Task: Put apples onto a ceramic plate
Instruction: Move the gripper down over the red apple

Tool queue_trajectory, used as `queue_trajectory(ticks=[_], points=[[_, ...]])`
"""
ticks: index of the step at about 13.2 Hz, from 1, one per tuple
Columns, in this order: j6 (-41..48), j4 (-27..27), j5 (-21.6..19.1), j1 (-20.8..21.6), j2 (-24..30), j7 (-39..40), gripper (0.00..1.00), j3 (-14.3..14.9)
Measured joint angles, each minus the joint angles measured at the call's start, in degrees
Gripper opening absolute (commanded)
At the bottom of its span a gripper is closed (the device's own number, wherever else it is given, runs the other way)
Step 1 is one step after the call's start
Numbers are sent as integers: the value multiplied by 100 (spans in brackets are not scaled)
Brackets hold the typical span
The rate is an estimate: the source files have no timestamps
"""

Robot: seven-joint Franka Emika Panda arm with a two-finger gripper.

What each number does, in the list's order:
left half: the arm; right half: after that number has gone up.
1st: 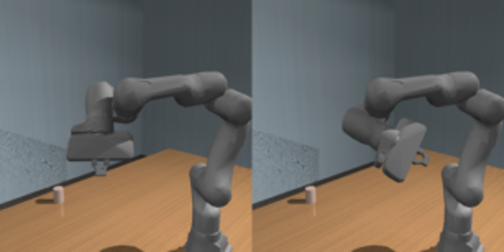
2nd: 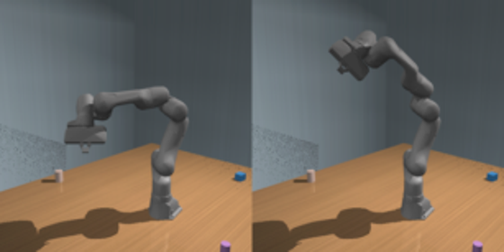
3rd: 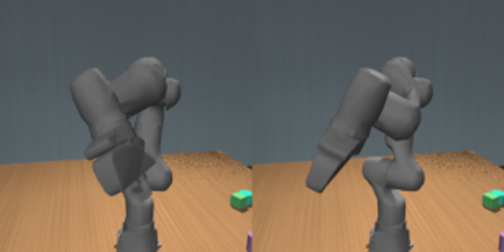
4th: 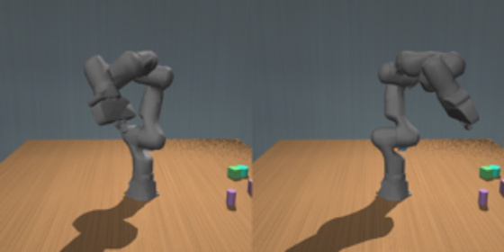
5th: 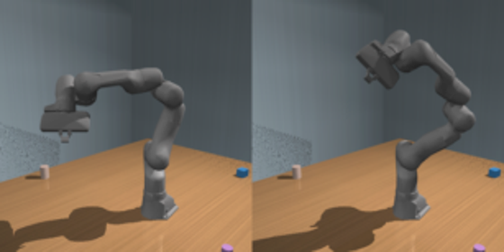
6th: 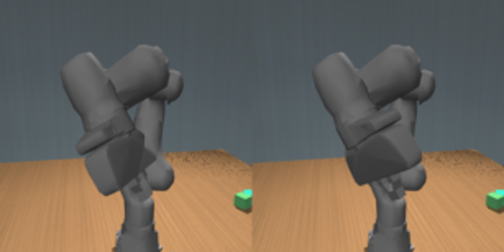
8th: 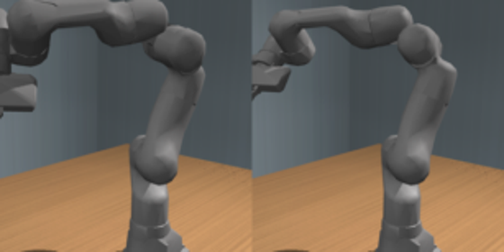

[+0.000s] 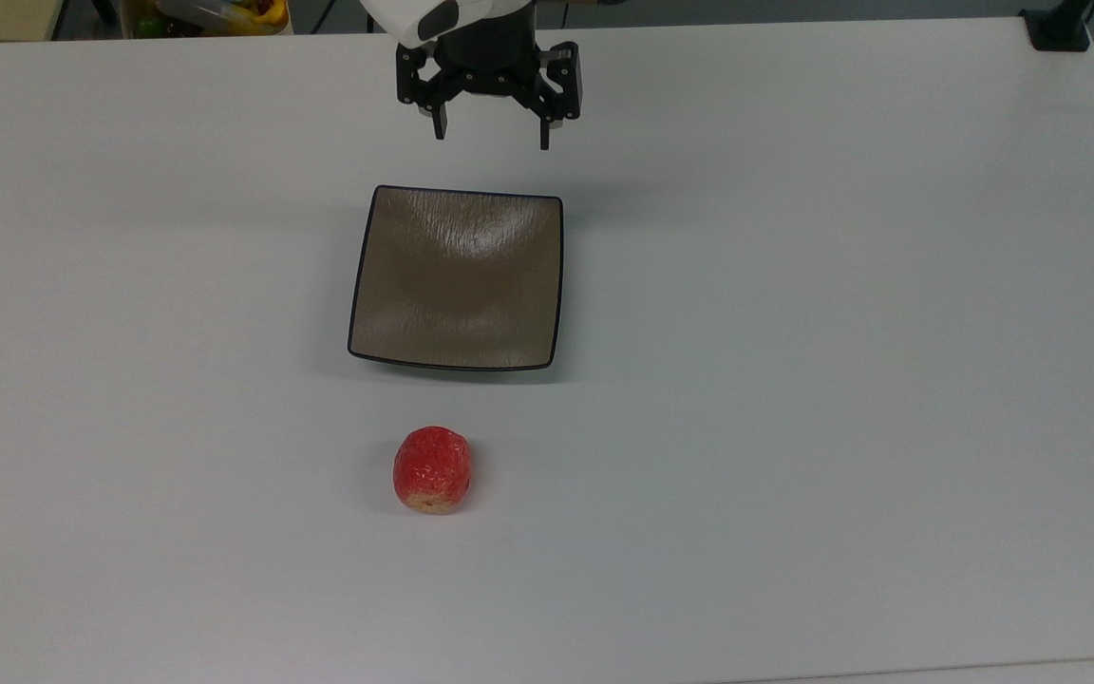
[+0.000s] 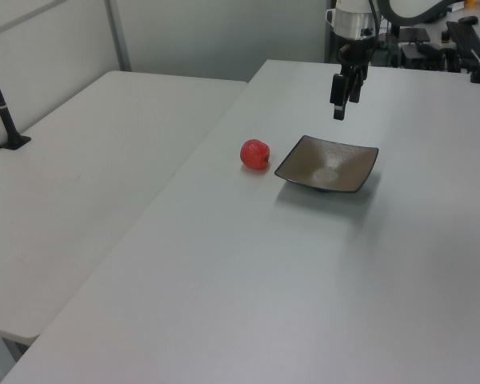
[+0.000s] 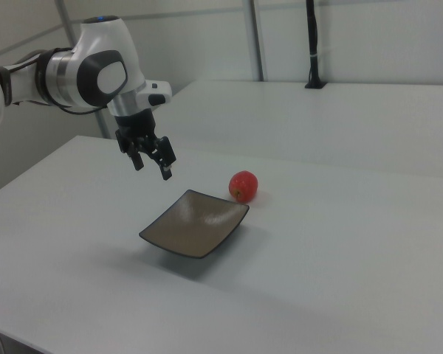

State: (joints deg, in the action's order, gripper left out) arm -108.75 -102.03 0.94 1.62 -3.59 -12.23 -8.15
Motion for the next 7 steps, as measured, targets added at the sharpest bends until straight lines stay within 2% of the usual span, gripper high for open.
queue_trajectory(ticks=[7], points=[[0,-2,1,0,9,309,100,22]])
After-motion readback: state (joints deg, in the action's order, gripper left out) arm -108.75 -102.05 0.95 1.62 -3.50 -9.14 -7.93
